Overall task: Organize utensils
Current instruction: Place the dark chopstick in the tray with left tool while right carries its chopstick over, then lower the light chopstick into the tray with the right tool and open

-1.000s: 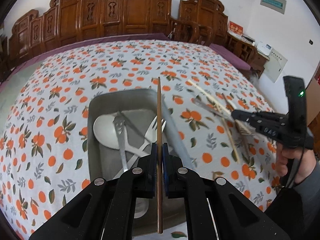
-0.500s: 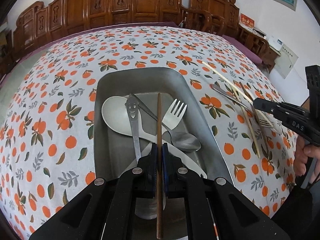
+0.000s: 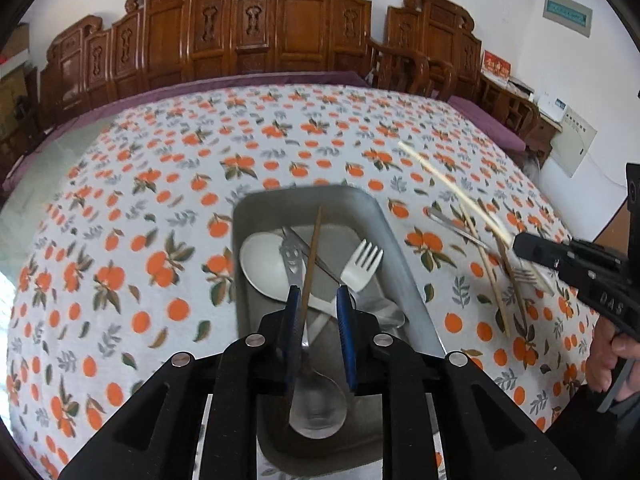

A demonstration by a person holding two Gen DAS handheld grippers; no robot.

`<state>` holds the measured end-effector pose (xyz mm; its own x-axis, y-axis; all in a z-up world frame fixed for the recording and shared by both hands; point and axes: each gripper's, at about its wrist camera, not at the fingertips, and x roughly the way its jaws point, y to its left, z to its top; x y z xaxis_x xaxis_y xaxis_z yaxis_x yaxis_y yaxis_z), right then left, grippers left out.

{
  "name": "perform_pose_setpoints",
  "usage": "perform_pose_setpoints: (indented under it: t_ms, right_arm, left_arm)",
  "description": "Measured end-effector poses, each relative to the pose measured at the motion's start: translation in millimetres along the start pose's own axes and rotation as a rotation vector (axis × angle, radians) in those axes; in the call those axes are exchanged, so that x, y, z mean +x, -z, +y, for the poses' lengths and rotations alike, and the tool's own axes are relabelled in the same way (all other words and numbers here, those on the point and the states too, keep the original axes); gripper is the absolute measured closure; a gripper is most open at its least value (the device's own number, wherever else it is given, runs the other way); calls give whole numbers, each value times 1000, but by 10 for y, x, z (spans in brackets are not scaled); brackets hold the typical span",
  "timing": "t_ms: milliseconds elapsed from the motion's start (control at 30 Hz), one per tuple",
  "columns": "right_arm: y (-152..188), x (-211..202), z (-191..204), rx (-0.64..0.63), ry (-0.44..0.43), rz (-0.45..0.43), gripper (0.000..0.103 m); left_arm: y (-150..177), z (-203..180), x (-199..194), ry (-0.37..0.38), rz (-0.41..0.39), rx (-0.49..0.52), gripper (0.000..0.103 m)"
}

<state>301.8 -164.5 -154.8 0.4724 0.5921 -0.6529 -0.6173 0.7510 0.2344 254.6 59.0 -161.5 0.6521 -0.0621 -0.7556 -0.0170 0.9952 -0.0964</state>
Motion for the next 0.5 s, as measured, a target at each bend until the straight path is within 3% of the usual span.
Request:
perform_pose_setpoints:
  t_ms: [333,500]
  right_arm:
    - [31,-19,412,-22,-53,-2,97]
    - [54,-5,562,-22,-70,2,97]
  left_arm:
    - [-54,65,-270,-26,-61,15,72]
    - [-29,133,-396,-42,-83,6,47]
